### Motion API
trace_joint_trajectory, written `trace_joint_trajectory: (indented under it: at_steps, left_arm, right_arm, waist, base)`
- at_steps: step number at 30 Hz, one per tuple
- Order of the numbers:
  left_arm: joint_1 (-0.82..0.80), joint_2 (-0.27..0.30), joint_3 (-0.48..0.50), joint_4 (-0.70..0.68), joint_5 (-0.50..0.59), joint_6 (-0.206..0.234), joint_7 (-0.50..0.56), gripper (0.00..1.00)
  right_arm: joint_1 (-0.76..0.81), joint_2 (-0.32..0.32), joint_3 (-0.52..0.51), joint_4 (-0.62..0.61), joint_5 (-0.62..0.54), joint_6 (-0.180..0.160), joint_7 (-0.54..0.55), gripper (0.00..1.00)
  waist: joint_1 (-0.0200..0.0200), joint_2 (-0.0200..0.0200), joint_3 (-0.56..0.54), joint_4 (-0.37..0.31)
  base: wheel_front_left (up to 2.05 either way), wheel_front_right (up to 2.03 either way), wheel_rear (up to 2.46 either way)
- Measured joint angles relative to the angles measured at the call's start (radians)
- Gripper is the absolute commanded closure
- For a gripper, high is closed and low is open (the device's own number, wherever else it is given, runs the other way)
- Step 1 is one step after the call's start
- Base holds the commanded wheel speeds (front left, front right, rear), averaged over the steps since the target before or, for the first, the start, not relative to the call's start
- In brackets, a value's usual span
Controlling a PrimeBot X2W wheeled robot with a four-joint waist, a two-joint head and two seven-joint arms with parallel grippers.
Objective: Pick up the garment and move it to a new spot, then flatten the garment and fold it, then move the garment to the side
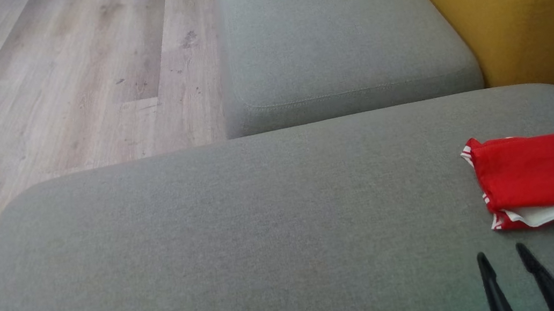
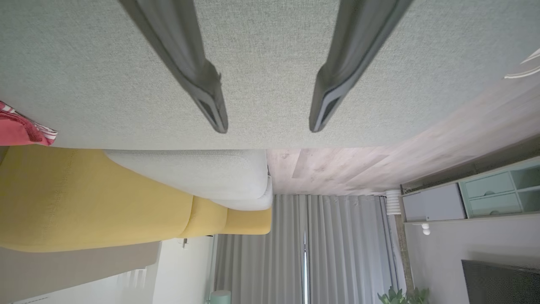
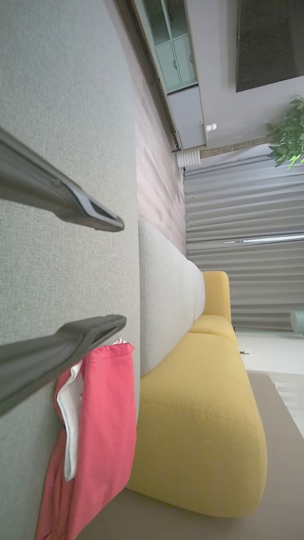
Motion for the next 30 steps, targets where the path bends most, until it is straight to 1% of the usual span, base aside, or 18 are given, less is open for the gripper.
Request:
trace_joint_trajectory:
  at_steps: [1, 5, 7, 21, 30]
  left_arm:
    - [0.0, -0.001, 0.0, 0.007, 0.001, 0.0, 0.0, 1.0]
    - [0.023, -0.005, -0.001, 0.076, 0.001, 0.0, 0.005, 1.0]
    - [0.037, -0.005, 0.0, 0.09, -0.017, 0.0, 0.014, 1.0]
    - [0.007, -0.005, 0.011, 0.092, -0.182, -0.016, 0.05, 1.0]
    - [-0.02, -0.005, 0.034, 0.094, -0.29, -0.026, 0.076, 1.0]
  right_arm:
    - [0.0, 0.0, 0.001, 0.008, 0.0, 0.0, 0.001, 1.0]
    - [0.012, 0.0, 0.004, 0.078, 0.001, 0.0, 0.002, 1.0]
    - [0.024, 0.0, 0.004, 0.091, 0.019, 0.0, 0.01, 1.0]
    - [0.01, 0.0, -0.007, 0.098, 0.189, 0.0, 0.047, 1.0]
    - [-0.03, 0.0, -0.022, 0.104, 0.298, 0.0, 0.069, 1.0]
  waist:
    - [0.0001, 0.0, 0.0, 0.0]
    - [0.0, 0.0, 0.001, -0.001]
    - [0.0, 0.0, 0.005, -0.001]
    - [0.0, 0.0, 0.031, -0.004]
    - [0.0, 0.0, 0.047, -0.007]
  base:
    - [0.0, 0.0, 0.0]
    - [0.0, 0.0, 0.0]
    - [0.0, 0.0, 0.0]
    - [0.0, 0.0, 0.0]
    - [0.0, 0.0, 0.0]
